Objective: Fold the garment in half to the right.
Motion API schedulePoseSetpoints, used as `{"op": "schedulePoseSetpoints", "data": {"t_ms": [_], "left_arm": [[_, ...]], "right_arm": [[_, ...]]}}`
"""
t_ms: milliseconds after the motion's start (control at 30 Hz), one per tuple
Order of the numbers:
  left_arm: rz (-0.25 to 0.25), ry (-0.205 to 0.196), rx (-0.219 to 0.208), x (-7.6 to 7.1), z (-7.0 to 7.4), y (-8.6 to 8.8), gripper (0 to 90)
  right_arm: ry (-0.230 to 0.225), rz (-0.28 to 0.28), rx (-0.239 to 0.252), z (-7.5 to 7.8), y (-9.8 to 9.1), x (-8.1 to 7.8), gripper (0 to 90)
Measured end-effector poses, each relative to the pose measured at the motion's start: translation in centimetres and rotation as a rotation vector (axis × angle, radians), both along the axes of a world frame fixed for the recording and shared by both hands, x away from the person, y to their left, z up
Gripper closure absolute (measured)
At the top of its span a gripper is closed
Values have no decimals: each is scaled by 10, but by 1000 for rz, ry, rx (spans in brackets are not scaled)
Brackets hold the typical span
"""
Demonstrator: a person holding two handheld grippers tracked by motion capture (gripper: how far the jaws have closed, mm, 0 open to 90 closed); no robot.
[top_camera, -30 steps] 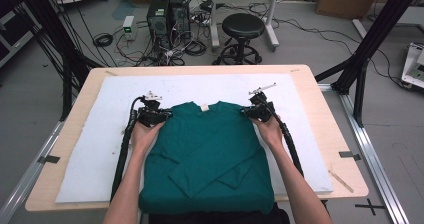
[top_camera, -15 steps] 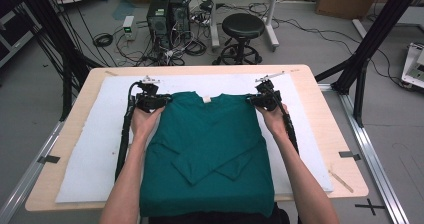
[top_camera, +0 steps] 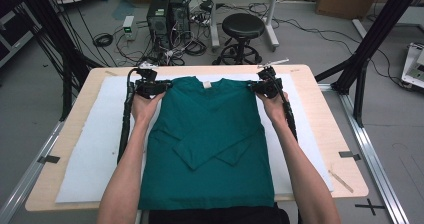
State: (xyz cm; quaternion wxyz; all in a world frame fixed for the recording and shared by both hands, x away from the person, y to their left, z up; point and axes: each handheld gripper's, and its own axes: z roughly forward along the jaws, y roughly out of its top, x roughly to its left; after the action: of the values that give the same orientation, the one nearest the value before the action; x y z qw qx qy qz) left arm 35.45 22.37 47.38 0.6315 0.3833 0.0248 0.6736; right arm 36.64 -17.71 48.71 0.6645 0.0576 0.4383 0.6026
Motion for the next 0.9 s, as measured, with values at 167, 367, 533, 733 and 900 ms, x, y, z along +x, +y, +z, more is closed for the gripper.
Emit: {"op": "schedulePoseSetpoints", "data": {"t_ms": [167, 367, 533, 733, 900], "left_arm": [[2, -28, 8, -7, 3, -3, 839], [7, -92, 17, -16, 1, -6, 839], [-42, -141, 19, -25, -4, -3, 838], [-115, -185, 31, -35, -10, 3, 838], [-116, -201, 42, -40, -14, 3, 838]], "right_arm": [[-14, 20, 14, 3, -3, -5, 843], [-44, 48, 12, 3, -6, -14, 843], [-86, 77, 16, 0, -10, -21, 843], [-129, 132, 26, -5, -17, -28, 843], [-150, 134, 28, -7, -18, -32, 843]]}}
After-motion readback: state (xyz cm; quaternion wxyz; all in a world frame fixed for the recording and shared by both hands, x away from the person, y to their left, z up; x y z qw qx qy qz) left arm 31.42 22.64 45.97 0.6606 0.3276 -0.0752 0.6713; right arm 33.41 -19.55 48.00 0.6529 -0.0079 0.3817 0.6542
